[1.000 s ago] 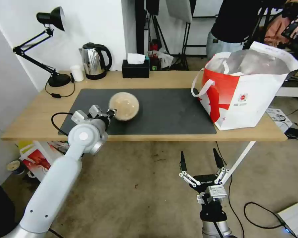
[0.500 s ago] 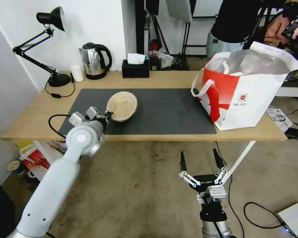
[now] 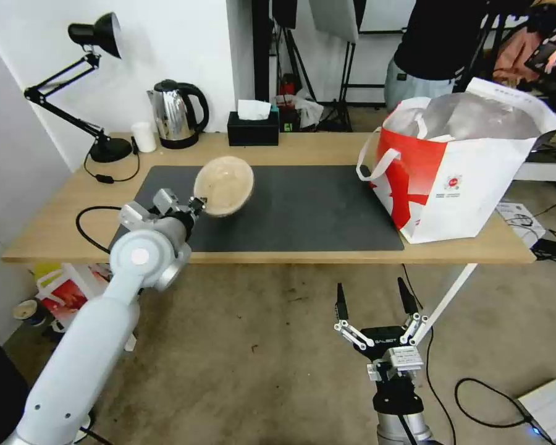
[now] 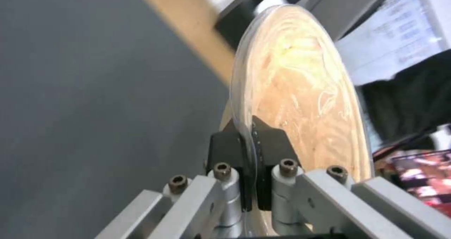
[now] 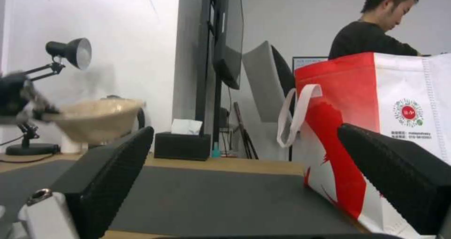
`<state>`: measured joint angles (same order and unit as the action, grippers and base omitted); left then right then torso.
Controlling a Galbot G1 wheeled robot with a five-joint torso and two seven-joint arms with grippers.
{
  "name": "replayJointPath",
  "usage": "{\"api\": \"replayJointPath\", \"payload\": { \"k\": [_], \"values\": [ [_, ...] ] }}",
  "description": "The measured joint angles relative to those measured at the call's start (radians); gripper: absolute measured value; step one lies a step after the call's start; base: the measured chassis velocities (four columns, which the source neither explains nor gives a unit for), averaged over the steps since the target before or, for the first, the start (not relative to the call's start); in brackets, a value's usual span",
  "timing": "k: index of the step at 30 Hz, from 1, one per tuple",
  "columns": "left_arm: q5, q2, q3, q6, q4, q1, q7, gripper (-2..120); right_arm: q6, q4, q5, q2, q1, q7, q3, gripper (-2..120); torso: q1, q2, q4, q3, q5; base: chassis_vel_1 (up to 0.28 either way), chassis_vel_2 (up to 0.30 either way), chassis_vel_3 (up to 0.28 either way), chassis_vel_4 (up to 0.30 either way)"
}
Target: Pick up the trash from the table and place it into the takeout bag.
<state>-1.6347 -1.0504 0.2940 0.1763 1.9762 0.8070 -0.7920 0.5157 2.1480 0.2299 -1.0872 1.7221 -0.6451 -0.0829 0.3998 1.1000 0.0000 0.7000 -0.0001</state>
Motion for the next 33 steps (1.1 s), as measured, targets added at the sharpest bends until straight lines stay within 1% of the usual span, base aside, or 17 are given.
{"api": "replayJointPath", "payload": {
  "k": [1, 4, 5, 8, 12, 15, 16, 18, 19, 21, 23, 25, 27, 28, 31, 32, 33],
  "values": [
    [0.000, 0.000, 0.000, 0.000, 0.000, 0.000, 0.000, 0, 0.000, 0.000, 0.000, 0.000, 0.000, 0.000, 0.000, 100, 0.000, 0.000, 0.0000, 0.000, 0.0000, 0.000, 0.000, 0.000, 0.000],
    [-0.025, 0.038, -0.023, -0.025, -0.013, -0.057, 0.063, 0, 0.000, 0.000, 0.000, 0.000, 0.000, 0.000, 0.000, 100, 0.000, 0.000, 0.0000, 0.000, 0.0001, 0.000, 0.000, 0.000, 0.000],
    [-0.025, 0.038, -0.023, -0.025, -0.013, -0.057, 0.063, 0, 0.000, 0.000, 0.000, 0.000, 0.000, 0.000, 0.000, 100, 0.000, 0.000, 0.0000, 0.000, 0.0001, 0.000, 0.000, 0.000, 0.000],
    [-0.048, 0.062, -0.064, -0.033, -0.035, -0.121, 0.100, 0, 0.000, 0.000, 0.000, 0.000, 0.000, 0.000, 0.000, 100, 0.000, 0.000, 0.0000, 0.000, 0.0001, 0.000, 0.000, 0.000, 0.000],
    [-0.054, 0.060, -0.103, -0.042, -0.054, -0.161, 0.133, 0, 0.000, 0.000, 0.000, 0.000, 0.000, 0.000, 0.000, 100, 0.000, 0.000, 0.0001, 0.000, 0.0000, 0.000, 0.000, 0.000, 0.000],
    [-0.055, 0.043, -0.173, -0.051, -0.083, -0.220, 0.195, 0, 0.000, 0.000, 0.000, 0.000, 0.000, 0.000, 0.000, 100, 0.000, 0.000, -0.0001, 0.000, 0.0000, 0.000, 0.000, 0.000, 0.000],
    [-0.055, 0.043, -0.173, -0.051, -0.083, -0.220, 0.195, 0, 0.000, 0.000, 0.000, 0.000, 0.000, 0.000, 0.000, 100, 0.000, 0.000, -0.0001, 0.000, 0.0000, 0.000, 0.000, 0.000, 0.000],
    [-0.055, 0.027, -0.222, -0.059, -0.106, -0.276, 0.238, 0, 0.000, 0.000, 0.000, 0.000, 0.000, 0.000, 0.000, 100, 0.000, 0.000, -0.0001, 0.000, 0.0002, 0.000, 0.000, 0.000, 0.000],
    [-0.056, 0.016, -0.245, -0.061, -0.121, -0.310, 0.248, 0, 0.000, 0.000, 0.000, 0.000, 0.000, 0.000, 0.000, 100, 0.000, 0.000, 0.0000, 0.000, 0.0001, 0.000, 0.000, 0.000, 0.000],
    [-0.056, 0.008, -0.260, -0.063, -0.133, -0.332, 0.254, 0, 0.000, 0.000, 0.000, 0.000, 0.000, 0.000, 0.000, 100, 0.000, 0.000, -0.0001, 0.000, 0.0003, 0.000, 0.000, 0.000, 0.000],
    [-0.059, -0.014, -0.307, -0.071, -0.173, -0.399, 0.272, 0, 0.000, 0.000, 0.000, 0.000, 0.000, 0.000, 0.000, 100, 0.000, 0.000, -0.0003, 0.000, 0.0003, 0.000, 0.000, 0.000, 0.000],
    [-0.059, -0.017, -0.319, -0.074, -0.184, -0.413, 0.280, 0, 0.000, 0.000, 0.000, 0.000, 0.000, 0.000, 0.000, 100, 0.000, 0.000, -0.0002, 0.000, 0.0003, 0.000, 0.000, 0.000, 0.000],
    [-0.060, -0.030, -0.372, -0.087, -0.223, -0.469, 0.308, 0, 0.000, 0.000, 0.000, 0.000, 0.000, 0.000, 0.000, 100, 0.000, 0.000, 0.0000, 0.000, 0.0002, 0.000, 0.000, 0.000, 0.000],
    [-0.060, -0.030, -0.372, -0.087, -0.223, -0.469, 0.308, 0, 0.000, 0.000, 0.000, 0.000, 0.000, 0.000, 0.000, 100, 0.000, 0.000, 0.0000, 0.000, 0.0002, 0.000, 0.000, 0.000, 0.000],
    [-0.063, -0.051, -0.452, -0.100, -0.293, -0.553, 0.352, 0, 0.000, 0.000, 0.000, 0.000, 0.000, 0.000, 0.000, 100, 0.000, 0.000, 0.0000, 0.000, 0.0001, 0.000, 0.000, 0.000, 0.000],
    [-0.063, -0.051, -0.452, -0.100, -0.293, -0.553, 0.352, 0, 0.000, 0.000, 0.000, 0.000, 0.000, 0.000, 0.000, 100, 0.000, 0.000, 0.0000, 0.000, 0.0001, 0.000, 0.000, 0.000, 0.000],
    [-0.066, -0.062, -0.473, -0.109, -0.318, -0.579, 0.359, 0, 0.000, 0.000, 0.000, 0.000, 0.000, 0.000, 0.000, 100, 0.000, 0.000, 0.0000, 0.000, 0.0002, 0.000, 0.000, 0.000, 0.000]
  ]
}}
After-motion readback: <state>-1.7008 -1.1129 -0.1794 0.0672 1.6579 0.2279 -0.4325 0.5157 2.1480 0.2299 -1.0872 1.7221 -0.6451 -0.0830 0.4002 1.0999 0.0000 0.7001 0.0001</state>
